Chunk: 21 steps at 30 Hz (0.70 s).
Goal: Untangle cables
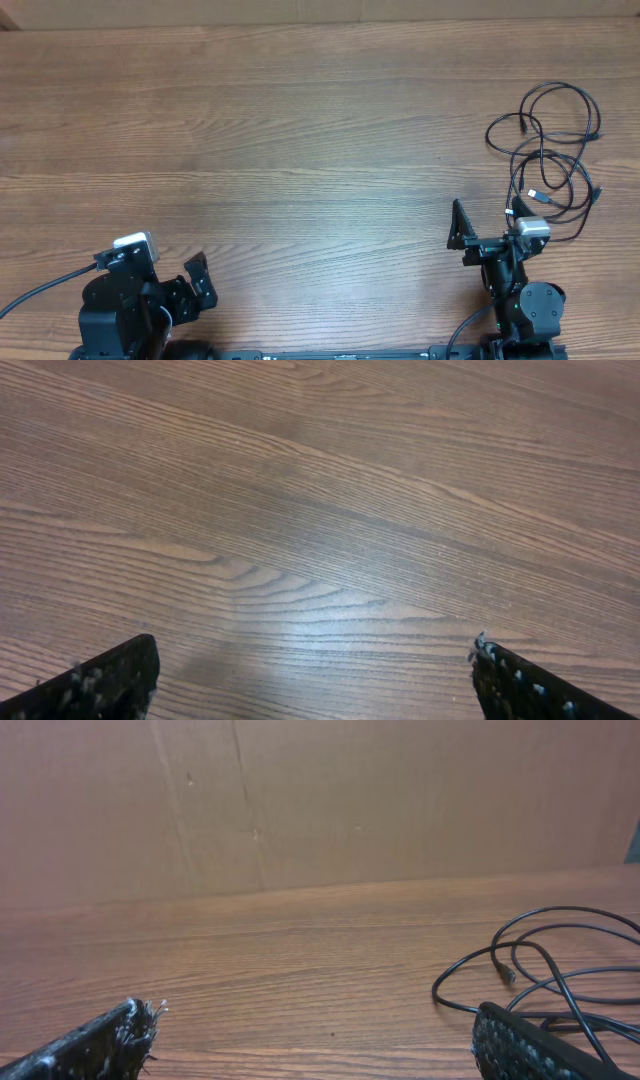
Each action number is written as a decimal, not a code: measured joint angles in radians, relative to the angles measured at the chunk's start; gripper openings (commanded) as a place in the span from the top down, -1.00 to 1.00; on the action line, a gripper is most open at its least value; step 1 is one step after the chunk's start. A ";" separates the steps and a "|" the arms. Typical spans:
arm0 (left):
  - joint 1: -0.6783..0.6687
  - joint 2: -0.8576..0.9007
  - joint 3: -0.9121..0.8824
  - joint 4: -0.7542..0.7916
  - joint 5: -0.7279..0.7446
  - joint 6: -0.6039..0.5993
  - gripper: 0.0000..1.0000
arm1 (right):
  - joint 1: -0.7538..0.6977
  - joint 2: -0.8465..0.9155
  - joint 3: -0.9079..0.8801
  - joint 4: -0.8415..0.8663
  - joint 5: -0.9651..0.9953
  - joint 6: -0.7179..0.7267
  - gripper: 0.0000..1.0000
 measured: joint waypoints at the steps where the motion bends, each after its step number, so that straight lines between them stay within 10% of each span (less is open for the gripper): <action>1: 0.000 0.000 0.000 0.000 0.000 0.000 -0.99 | 0.000 0.000 0.000 0.000 0.000 0.000 -1.00; 21: 0.007 -0.320 -0.367 0.518 -0.001 0.001 -0.99 | 0.000 0.000 0.000 0.001 0.000 -0.001 -0.99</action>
